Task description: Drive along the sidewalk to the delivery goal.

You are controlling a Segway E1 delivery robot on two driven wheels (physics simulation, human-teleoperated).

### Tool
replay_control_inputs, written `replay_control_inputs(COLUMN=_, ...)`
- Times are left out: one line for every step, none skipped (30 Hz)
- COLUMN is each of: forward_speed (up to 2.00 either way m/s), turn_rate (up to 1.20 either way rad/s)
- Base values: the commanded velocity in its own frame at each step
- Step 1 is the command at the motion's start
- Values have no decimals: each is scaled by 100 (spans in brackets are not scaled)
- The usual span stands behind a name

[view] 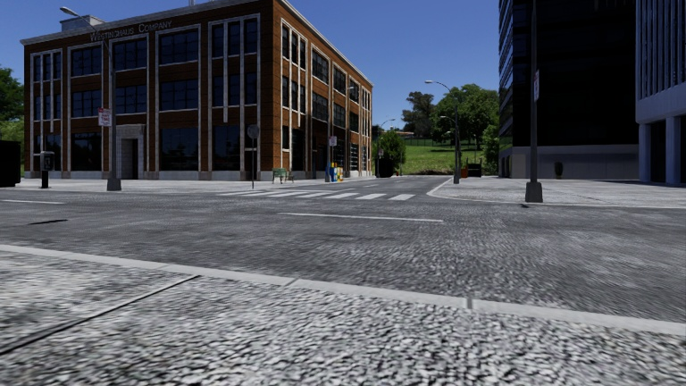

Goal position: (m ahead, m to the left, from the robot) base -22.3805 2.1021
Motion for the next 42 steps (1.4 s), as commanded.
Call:
replay_control_inputs(forward_speed=0, turn_rate=0)
replay_control_inputs(forward_speed=0, turn_rate=0)
replay_control_inputs(forward_speed=0, turn_rate=0)
replay_control_inputs(forward_speed=0, turn_rate=0)
replay_control_inputs(forward_speed=0, turn_rate=0)
replay_control_inputs(forward_speed=0, turn_rate=0)
replay_control_inputs(forward_speed=0, turn_rate=8)
replay_control_inputs(forward_speed=0, turn_rate=8)
replay_control_inputs(forward_speed=0, turn_rate=17)
replay_control_inputs(forward_speed=0, turn_rate=20)
replay_control_inputs(forward_speed=0, turn_rate=21)
replay_control_inputs(forward_speed=0, turn_rate=23)
replay_control_inputs(forward_speed=0, turn_rate=23)
replay_control_inputs(forward_speed=0, turn_rate=24)
replay_control_inputs(forward_speed=0, turn_rate=24)
replay_control_inputs(forward_speed=0, turn_rate=25)
replay_control_inputs(forward_speed=0, turn_rate=30)
replay_control_inputs(forward_speed=0, turn_rate=33)
replay_control_inputs(forward_speed=0, turn_rate=35)
replay_control_inputs(forward_speed=0, turn_rate=35)
replay_control_inputs(forward_speed=0, turn_rate=36)
replay_control_inputs(forward_speed=0, turn_rate=37)
replay_control_inputs(forward_speed=0, turn_rate=39)
replay_control_inputs(forward_speed=0, turn_rate=40)
replay_control_inputs(forward_speed=0, turn_rate=42)
replay_control_inputs(forward_speed=0, turn_rate=42)
replay_control_inputs(forward_speed=0, turn_rate=42)
replay_control_inputs(forward_speed=0, turn_rate=43)
replay_control_inputs(forward_speed=0, turn_rate=43)
replay_control_inputs(forward_speed=0, turn_rate=43)
replay_control_inputs(forward_speed=0, turn_rate=43)
replay_control_inputs(forward_speed=0, turn_rate=43)
replay_control_inputs(forward_speed=0, turn_rate=43)
replay_control_inputs(forward_speed=0, turn_rate=44)
replay_control_inputs(forward_speed=0, turn_rate=48)
replay_control_inputs(forward_speed=0, turn_rate=49)
replay_control_inputs(forward_speed=0, turn_rate=50)
replay_control_inputs(forward_speed=0, turn_rate=50)
replay_control_inputs(forward_speed=0, turn_rate=51)
replay_control_inputs(forward_speed=0, turn_rate=51)
replay_control_inputs(forward_speed=0, turn_rate=51)
replay_control_inputs(forward_speed=0, turn_rate=52)
